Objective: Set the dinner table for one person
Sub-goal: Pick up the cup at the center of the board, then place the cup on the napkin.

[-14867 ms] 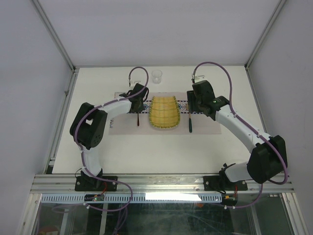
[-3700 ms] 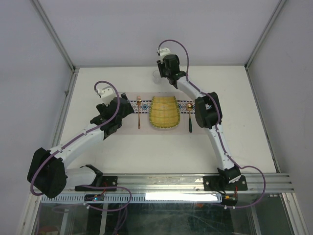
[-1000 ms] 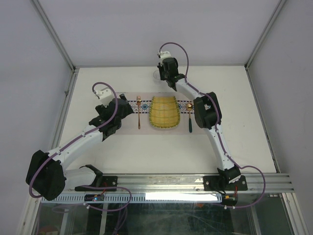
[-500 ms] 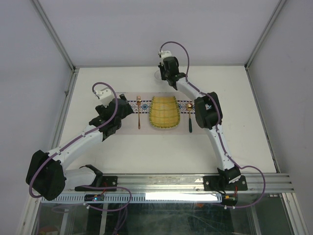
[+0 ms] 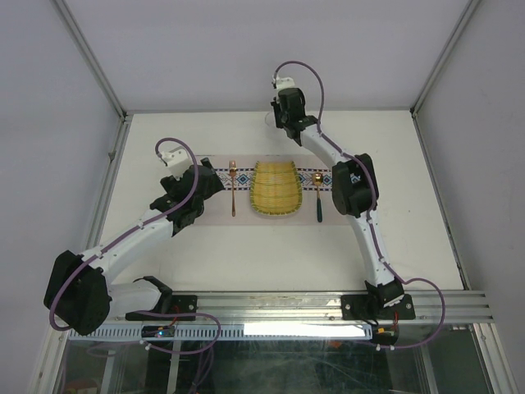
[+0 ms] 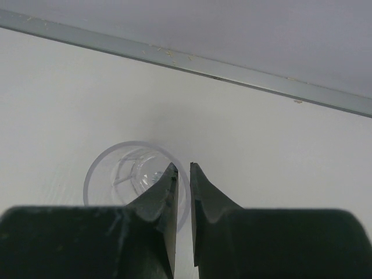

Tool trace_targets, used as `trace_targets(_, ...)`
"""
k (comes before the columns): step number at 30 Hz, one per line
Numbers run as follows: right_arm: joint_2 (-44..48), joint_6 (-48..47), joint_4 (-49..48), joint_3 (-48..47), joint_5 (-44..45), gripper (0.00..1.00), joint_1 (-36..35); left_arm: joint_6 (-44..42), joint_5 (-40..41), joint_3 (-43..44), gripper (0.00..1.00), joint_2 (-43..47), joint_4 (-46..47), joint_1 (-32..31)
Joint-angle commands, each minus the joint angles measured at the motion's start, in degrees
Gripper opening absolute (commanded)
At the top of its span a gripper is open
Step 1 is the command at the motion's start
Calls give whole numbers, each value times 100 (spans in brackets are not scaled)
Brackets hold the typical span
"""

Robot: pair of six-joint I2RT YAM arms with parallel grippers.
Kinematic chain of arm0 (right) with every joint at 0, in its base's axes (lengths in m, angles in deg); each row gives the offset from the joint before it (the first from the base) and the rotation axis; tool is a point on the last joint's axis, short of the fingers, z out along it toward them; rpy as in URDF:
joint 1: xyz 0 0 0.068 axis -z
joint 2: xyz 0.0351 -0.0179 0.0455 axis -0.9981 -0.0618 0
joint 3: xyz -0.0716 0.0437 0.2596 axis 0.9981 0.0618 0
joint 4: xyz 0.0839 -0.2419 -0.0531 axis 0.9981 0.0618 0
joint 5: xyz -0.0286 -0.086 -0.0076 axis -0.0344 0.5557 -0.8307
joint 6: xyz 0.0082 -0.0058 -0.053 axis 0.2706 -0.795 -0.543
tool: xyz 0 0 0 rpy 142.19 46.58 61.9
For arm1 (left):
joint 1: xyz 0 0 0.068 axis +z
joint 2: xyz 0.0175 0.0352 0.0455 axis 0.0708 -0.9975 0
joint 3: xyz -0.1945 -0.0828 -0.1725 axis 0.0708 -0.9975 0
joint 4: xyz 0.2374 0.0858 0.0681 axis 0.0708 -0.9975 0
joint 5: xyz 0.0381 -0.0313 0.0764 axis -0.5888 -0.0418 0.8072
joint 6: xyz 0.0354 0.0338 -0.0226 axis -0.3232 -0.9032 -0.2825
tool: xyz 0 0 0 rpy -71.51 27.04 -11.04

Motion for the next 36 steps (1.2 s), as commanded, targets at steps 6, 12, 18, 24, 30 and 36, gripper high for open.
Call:
trace_targets(6,899,261,466,-270,565,0,198,57,10,32,99,26,166,48)
trace_targets(12,1207,543,1080,-106,775,0,408,92,-3,-46,99,117,174,48)
trace_targets(18,1698,851,1379,522,770,0,693,105,-41,-76,99,195,166,48)
trace_targets(24,2246,1023,1483,1223,717,0,864,170,-102,-159,99,296,166,47)
trace_targets(30,2746,1061,1376,1984,569,0,908,223,-154,-233,99,400,168,48)
trace_targets(36,3180,1145,1330,2681,398,0,914,266,-192,-294,99,492,165,48)
